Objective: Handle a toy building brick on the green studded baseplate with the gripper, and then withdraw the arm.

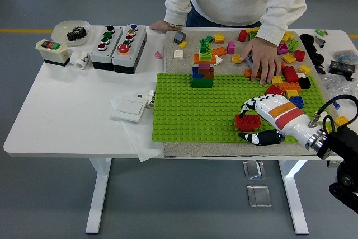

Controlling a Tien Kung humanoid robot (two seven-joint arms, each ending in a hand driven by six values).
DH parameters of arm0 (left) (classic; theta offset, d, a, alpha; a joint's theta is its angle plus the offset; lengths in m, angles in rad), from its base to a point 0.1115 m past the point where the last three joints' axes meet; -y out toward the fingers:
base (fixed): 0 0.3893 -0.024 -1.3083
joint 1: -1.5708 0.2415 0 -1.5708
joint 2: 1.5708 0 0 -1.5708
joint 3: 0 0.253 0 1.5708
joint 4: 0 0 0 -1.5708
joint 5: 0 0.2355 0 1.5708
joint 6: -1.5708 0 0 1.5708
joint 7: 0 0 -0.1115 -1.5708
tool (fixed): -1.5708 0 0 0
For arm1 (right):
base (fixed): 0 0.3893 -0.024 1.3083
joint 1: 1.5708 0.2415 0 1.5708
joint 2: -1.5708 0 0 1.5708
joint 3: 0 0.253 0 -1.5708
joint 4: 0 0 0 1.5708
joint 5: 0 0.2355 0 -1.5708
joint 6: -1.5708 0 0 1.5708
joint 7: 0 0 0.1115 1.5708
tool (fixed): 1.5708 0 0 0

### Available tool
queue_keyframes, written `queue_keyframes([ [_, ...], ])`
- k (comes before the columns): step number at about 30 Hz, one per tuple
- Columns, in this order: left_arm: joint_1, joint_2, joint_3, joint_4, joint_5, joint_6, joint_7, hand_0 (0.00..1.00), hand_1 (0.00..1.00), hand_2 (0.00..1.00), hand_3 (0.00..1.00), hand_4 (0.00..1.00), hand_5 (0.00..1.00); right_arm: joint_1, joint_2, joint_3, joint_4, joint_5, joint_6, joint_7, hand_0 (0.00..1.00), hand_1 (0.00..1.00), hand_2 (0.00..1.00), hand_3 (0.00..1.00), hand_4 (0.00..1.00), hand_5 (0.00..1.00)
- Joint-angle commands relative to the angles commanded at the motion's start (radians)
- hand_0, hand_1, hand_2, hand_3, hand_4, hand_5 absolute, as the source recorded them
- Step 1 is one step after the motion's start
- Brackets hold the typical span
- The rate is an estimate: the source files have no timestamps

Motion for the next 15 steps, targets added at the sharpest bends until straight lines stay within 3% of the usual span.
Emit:
queue_keyframes([
  [6,0.004,-0.001,-0.009,0.000,0.012,-0.001,0.002,0.778,0.714,0.677,0.565,0.589,0.608,0.013,0.008,0.082,-0.075,0.037,-0.018,-0.011,0.682,0.655,0.708,0.592,0.812,0.416],
  [10,0.008,0.000,-0.012,0.000,0.016,-0.003,0.003,0.778,0.714,0.677,0.564,0.588,0.608,0.042,0.022,0.117,-0.156,0.060,-0.010,-0.060,0.702,0.669,0.723,0.621,0.820,0.414],
  [13,0.011,0.000,-0.009,0.000,0.013,-0.004,0.002,0.778,0.714,0.677,0.564,0.588,0.608,0.070,0.033,0.130,-0.228,0.076,0.023,-0.097,0.702,0.669,0.723,0.621,0.820,0.414],
  [14,0.011,0.000,-0.008,0.000,0.012,-0.004,0.002,0.779,0.714,0.676,0.563,0.589,0.609,0.074,0.034,0.131,-0.242,0.078,0.031,-0.102,0.739,0.699,0.747,0.743,0.877,0.402],
  [15,0.011,0.000,-0.008,0.000,0.012,-0.004,0.002,0.779,0.714,0.676,0.563,0.589,0.609,0.075,0.034,0.132,-0.247,0.078,0.033,-0.104,0.739,0.699,0.747,0.743,0.877,0.402],
])
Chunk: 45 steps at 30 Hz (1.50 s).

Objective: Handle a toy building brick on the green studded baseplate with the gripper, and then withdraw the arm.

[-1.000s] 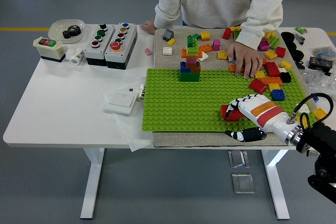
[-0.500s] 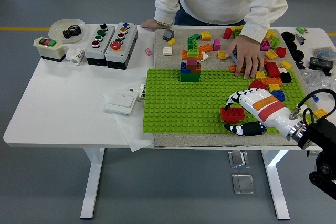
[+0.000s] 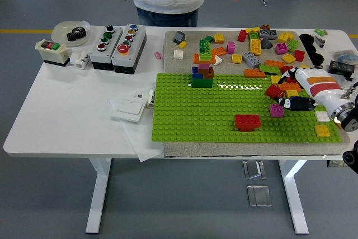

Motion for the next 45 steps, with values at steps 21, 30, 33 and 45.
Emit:
queue_keyframes([
  [21,0.003,-0.001,0.012,0.000,-0.010,-0.004,-0.005,0.778,0.714,0.676,0.564,0.589,0.608,0.066,0.005,-0.041,-0.154,0.001,0.078,0.073,0.799,0.733,0.766,0.816,0.941,0.376],
  [30,-0.001,-0.002,0.019,0.000,-0.021,-0.004,-0.007,0.778,0.714,0.675,0.564,0.589,0.608,0.043,0.015,-0.013,-0.153,0.199,0.039,0.102,0.812,0.759,0.807,0.838,0.945,0.405],
  [33,-0.002,-0.002,0.021,0.000,-0.025,-0.004,-0.008,0.778,0.714,0.675,0.564,0.589,0.608,0.030,0.020,-0.003,-0.150,0.329,0.015,0.131,0.812,0.759,0.807,0.838,0.945,0.405],
  [45,-0.002,-0.003,0.018,0.000,-0.025,-0.003,-0.009,0.778,0.714,0.676,0.565,0.591,0.608,-0.021,0.023,0.117,-0.125,0.836,0.057,0.236,0.805,0.763,0.811,0.831,0.937,0.623],
])
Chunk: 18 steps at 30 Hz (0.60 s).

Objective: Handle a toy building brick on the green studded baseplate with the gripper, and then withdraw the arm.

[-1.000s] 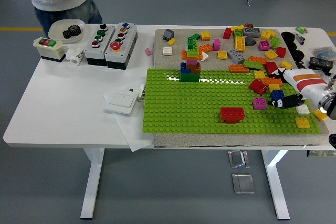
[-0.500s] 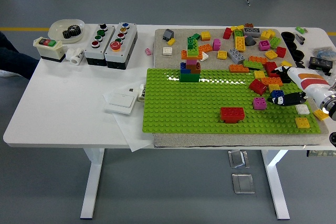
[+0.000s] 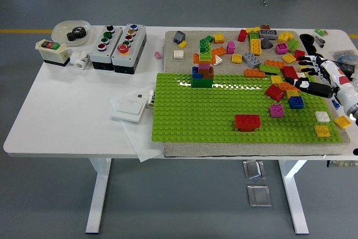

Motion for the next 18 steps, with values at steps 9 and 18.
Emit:
queue_keyframes([
  [9,-0.001,-0.002,-0.004,0.000,0.005,0.000,-0.001,0.778,0.713,0.674,0.565,0.591,0.609,-0.019,-0.005,0.044,0.004,0.377,0.047,0.012,0.866,0.815,0.835,0.856,0.994,0.852],
  [18,-0.003,-0.003,-0.001,0.000,-0.002,0.001,-0.003,0.778,0.711,0.675,0.565,0.592,0.609,-0.028,-0.005,0.053,0.001,0.744,0.057,0.011,0.867,0.816,0.838,0.861,0.998,0.864],
])
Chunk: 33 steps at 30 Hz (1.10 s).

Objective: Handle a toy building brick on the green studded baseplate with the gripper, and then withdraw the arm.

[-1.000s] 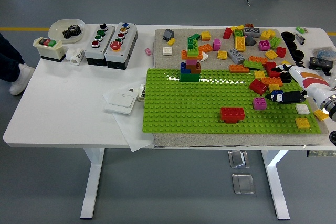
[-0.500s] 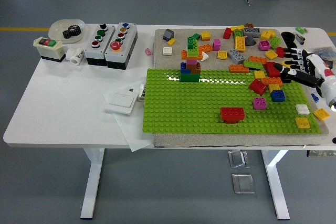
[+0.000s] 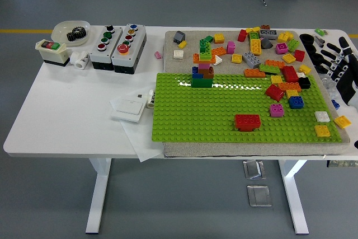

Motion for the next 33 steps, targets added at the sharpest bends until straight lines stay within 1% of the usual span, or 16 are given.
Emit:
queue_keyframes([
  [1,0.000,0.000,0.000,0.000,0.000,0.000,0.000,0.778,0.711,0.675,0.565,0.592,0.609,0.000,0.000,0.000,0.000,0.019,0.001,0.000,0.867,0.816,0.838,0.861,0.998,0.864],
  [2,-0.001,0.000,0.000,0.000,0.001,0.000,0.000,0.778,0.713,0.672,0.566,0.592,0.609,-0.001,0.000,0.001,-0.001,0.026,0.001,-0.001,0.863,0.813,0.837,0.861,0.998,0.886],
  [9,-0.002,-0.001,-0.003,0.000,0.003,0.000,0.000,0.778,0.712,0.672,0.565,0.592,0.609,-0.006,-0.001,0.003,-0.002,0.036,0.004,-0.003,0.864,0.811,0.836,0.861,0.998,0.895],
  [33,0.002,0.001,-0.010,0.000,0.021,-0.002,0.003,0.778,0.712,0.674,0.565,0.592,0.610,-0.024,-0.004,0.009,-0.001,0.018,0.000,-0.009,0.865,0.805,0.825,0.845,0.998,0.892],
])
